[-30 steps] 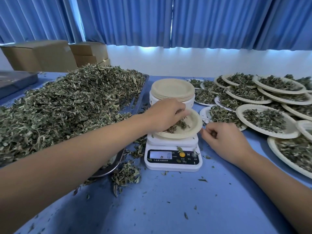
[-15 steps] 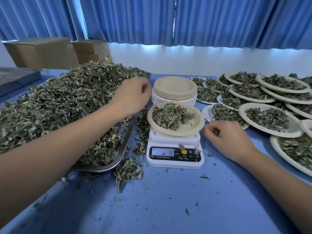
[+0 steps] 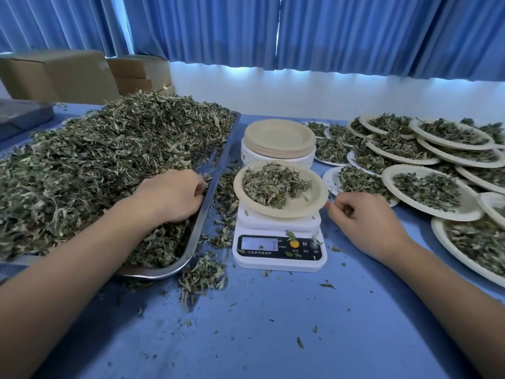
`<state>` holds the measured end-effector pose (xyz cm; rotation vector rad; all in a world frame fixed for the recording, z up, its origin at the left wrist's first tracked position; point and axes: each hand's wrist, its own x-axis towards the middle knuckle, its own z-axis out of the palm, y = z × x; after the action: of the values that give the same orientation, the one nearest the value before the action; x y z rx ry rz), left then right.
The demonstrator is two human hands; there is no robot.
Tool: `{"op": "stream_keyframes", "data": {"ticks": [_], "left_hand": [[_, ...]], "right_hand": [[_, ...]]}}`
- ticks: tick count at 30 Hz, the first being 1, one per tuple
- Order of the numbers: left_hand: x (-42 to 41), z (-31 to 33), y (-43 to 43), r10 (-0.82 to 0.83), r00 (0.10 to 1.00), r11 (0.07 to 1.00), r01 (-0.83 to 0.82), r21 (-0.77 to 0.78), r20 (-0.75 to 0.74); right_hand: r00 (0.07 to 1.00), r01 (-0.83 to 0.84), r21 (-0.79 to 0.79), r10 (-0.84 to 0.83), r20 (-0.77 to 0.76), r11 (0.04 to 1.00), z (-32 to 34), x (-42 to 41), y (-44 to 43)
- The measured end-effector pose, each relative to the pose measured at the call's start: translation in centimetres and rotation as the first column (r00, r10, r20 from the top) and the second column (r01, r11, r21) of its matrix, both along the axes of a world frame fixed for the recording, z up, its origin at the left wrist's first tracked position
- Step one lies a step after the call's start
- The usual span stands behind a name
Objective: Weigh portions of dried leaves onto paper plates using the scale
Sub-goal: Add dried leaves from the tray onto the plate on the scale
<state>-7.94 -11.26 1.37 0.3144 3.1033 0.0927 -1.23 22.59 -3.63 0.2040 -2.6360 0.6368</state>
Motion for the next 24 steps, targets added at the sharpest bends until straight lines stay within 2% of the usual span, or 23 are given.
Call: {"op": "stream_keyframes", "data": {"ticks": [3, 5, 7, 10, 13, 17, 21, 24], "left_hand": [[0.4, -0.1, 0.3, -0.017, 0.991, 0.977, 0.045, 0.207, -0.133], [0.7, 0.1, 0.8, -0.083, 0.966, 0.928, 0.164, 0.334, -0.246], [0.9, 0.1, 1.2, -0.186, 0.937, 0.891, 0.287, 0.351, -0.295], [1.0, -0.3, 1.6, -0.305, 0.91, 0.87, 0.386, 0.306, -0.28], [1.1, -0.5, 1.9, -0.322, 0.916, 0.84, 0.393, 0.374, -0.241], [1.2, -0.7, 2.3, -0.326, 0.929, 0.822, 0.37, 0.433, -0.175], [1.3, -0.7, 2.7, -0.327, 0.93, 0.79, 0.367, 0.491, -0.169], [1.7, -0.3, 3.2, -0.297, 0.942, 0.805, 0.336, 0.489, -0.159]], "right_hand": [[1.0, 0.028, -0.033, -0.028, 0.001, 0.999, 0.0, -0.1, 0.0], [0.998, 0.056, -0.102, -0.054, 0.018, 0.993, 0.1, 0.0, -0.1], [0.997, 0.07, -0.214, -0.063, 0.037, 0.974, 0.2, 0.0, -0.3], [0.998, 0.046, -0.4, -0.025, 0.058, 0.915, 0.3, 0.0, -0.5], [0.996, 0.035, -0.55, 0.018, 0.091, 0.835, 0.6, 0.2, -0.7], [0.988, 0.029, -0.645, 0.076, 0.135, 0.763, 1.0, 0.4, -1.0], [0.975, 0.066, -0.775, 0.123, 0.184, 0.629, 1.3, 0.7, -1.2], [0.968, 0.08, -0.831, 0.155, 0.196, 0.55, 1.5, 0.9, -1.4]]}}
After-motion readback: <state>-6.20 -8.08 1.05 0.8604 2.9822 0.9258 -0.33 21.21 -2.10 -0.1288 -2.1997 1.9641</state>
